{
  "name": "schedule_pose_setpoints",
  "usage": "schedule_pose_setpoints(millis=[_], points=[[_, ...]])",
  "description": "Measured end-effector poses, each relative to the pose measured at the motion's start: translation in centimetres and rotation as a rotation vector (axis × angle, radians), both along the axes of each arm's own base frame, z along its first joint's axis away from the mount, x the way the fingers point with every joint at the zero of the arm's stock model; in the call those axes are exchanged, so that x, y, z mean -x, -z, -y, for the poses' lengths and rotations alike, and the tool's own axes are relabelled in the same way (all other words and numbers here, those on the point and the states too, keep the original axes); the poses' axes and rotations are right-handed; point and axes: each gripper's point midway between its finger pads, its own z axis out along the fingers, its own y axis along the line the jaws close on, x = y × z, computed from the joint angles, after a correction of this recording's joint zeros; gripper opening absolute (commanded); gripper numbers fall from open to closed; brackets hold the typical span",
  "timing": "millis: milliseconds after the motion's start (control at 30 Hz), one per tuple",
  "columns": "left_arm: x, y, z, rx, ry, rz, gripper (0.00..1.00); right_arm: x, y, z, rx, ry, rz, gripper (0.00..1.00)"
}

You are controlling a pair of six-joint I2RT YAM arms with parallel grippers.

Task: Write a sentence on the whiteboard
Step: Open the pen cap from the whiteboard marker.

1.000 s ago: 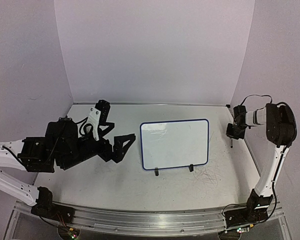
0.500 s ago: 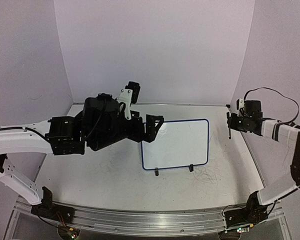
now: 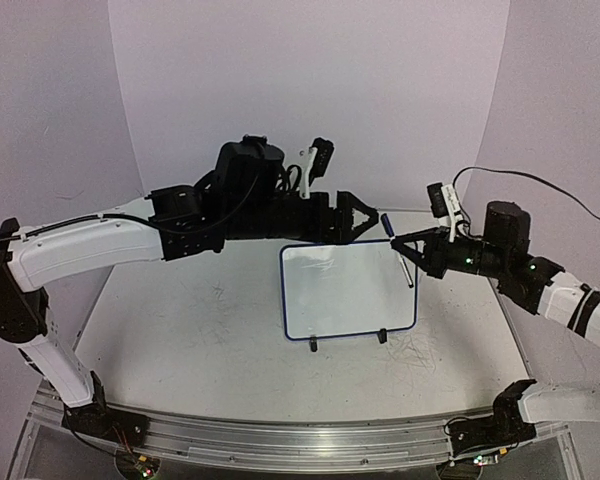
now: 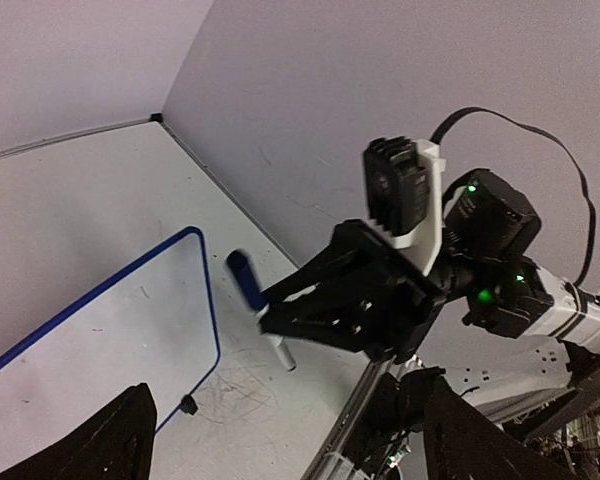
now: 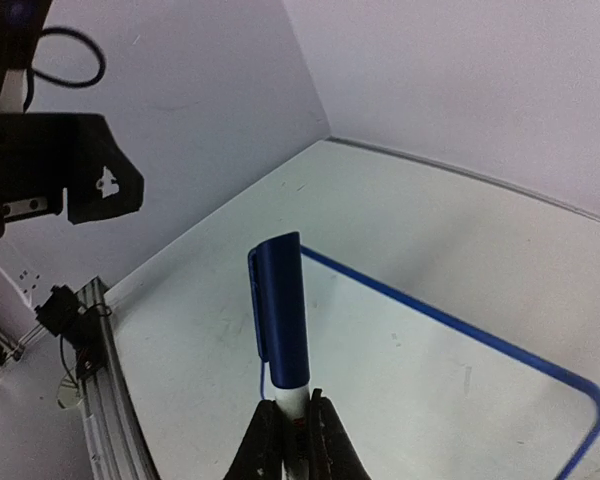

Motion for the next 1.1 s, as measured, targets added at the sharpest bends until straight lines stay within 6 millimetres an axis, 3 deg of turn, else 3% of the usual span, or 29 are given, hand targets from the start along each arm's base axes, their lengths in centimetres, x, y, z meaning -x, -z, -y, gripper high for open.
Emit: schedule_pose_setpoints(millis=[133,267,400,533,700,933,1100], points=[[0.7,0.8,1.2,-0.006,0.054,-0.037,0.79,1.9,1.4,-3.2,0.012,-0.117,-0.033,0.0],[0.1,2.1,0.5,-0.034,0.032,-0.09,0.62,3.1,2.7,-5.7,0.034,-0.185,-0.058,0.0],[-2.0,4.2,-1.3,-0.057,-0.036,-0.163,0.59,3.9,3.8,-7.8,0.063,-0.222,-0.08,0.0],[-3.8,7.0,-3.1,-0.105,-0.097,-0.225,0.61,4.0,3.6,-9.2,0.072,-0.223,-0.066,0.0],[-3.8,8.5,-3.8,-0.127,-0.105,-0.265,0.55,3.9,3.8,-10.2,0.087,-0.212,-0.065,0.0],[-2.4,8.5,-3.5,-0.108,-0.035,-0.288,0.32,3.1,3.2,-12.1,0.086,-0.209,-0.043,0.0],[-2.3,8.8,-3.6,-0.103,-0.025,-0.294,0.09,2.8,3.4,-12.8,0.091,-0.2,-0.037,0.0]])
